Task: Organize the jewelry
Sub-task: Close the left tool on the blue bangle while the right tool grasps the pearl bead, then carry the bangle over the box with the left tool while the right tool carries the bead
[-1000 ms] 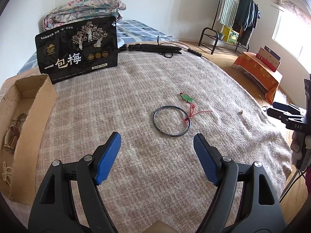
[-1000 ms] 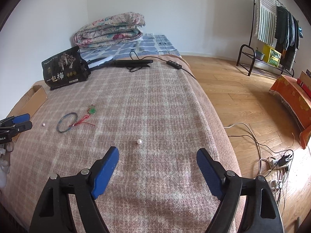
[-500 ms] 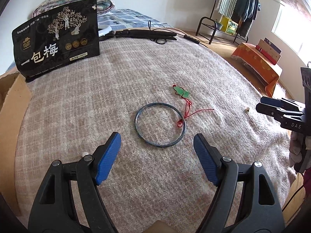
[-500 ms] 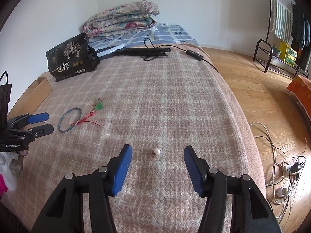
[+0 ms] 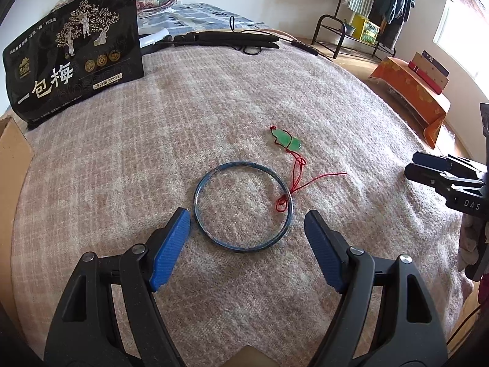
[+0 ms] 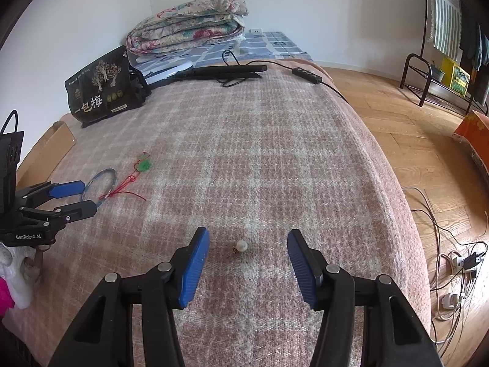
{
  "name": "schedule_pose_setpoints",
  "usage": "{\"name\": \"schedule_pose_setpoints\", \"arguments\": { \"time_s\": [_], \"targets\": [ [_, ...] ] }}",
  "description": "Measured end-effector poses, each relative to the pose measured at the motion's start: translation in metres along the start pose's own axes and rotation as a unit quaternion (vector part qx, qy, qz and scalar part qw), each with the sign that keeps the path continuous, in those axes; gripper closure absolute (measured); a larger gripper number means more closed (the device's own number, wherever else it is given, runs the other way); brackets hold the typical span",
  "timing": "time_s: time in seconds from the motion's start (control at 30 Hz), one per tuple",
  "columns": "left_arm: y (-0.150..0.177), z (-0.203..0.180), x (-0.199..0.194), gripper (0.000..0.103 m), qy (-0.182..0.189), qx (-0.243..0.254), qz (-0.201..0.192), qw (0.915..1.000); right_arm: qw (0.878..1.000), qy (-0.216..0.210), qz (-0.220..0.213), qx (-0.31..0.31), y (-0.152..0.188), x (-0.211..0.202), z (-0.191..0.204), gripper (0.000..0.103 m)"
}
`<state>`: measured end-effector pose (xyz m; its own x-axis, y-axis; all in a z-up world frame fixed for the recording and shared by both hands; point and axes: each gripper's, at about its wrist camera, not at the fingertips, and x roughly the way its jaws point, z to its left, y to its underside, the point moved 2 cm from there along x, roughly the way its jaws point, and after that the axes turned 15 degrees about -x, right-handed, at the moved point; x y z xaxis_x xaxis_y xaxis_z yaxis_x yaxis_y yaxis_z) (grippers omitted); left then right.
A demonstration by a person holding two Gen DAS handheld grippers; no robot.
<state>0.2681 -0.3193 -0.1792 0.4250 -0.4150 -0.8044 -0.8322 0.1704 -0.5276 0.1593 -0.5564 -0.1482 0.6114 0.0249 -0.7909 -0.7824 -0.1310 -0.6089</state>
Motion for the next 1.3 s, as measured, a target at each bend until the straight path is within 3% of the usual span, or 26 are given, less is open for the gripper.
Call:
{"name": "schedule_pose_setpoints", "arguments": {
  "time_s": [0.5,0.77,1.03,1.2,1.3],
  "targets": [
    [0.001,-0.003,0.009,0.022,-0.035,0.015,-0.017,0.9991,0.999,-0.008,0.017,-0.030,0.002,0.014,0.014,0.048],
    [0.002,-0.002,0.007,0.022,-0.029,0.013,-0.018,0.9993,0.999,-0.004,0.021,-0.041,0.001,0.016,0.014,0.061],
    [0.003,-0.002,0.006,0.029,-0.029,0.014,-0.019,0.9993,0.999,-0.004,0.024,-0.029,0.002,0.018,0.010,0.073],
    [0.002,-0.002,0.006,0.029,-0.029,0.013,-0.019,0.9993,0.999,-0.006,0.020,-0.029,0.004,0.017,0.012,0.088],
    [0.003,-0.003,0.004,0.029,-0.029,0.014,-0.021,0.9993,0.999,-0.004,0.018,-0.032,0.003,0.015,0.013,0.088]
  ]
}}
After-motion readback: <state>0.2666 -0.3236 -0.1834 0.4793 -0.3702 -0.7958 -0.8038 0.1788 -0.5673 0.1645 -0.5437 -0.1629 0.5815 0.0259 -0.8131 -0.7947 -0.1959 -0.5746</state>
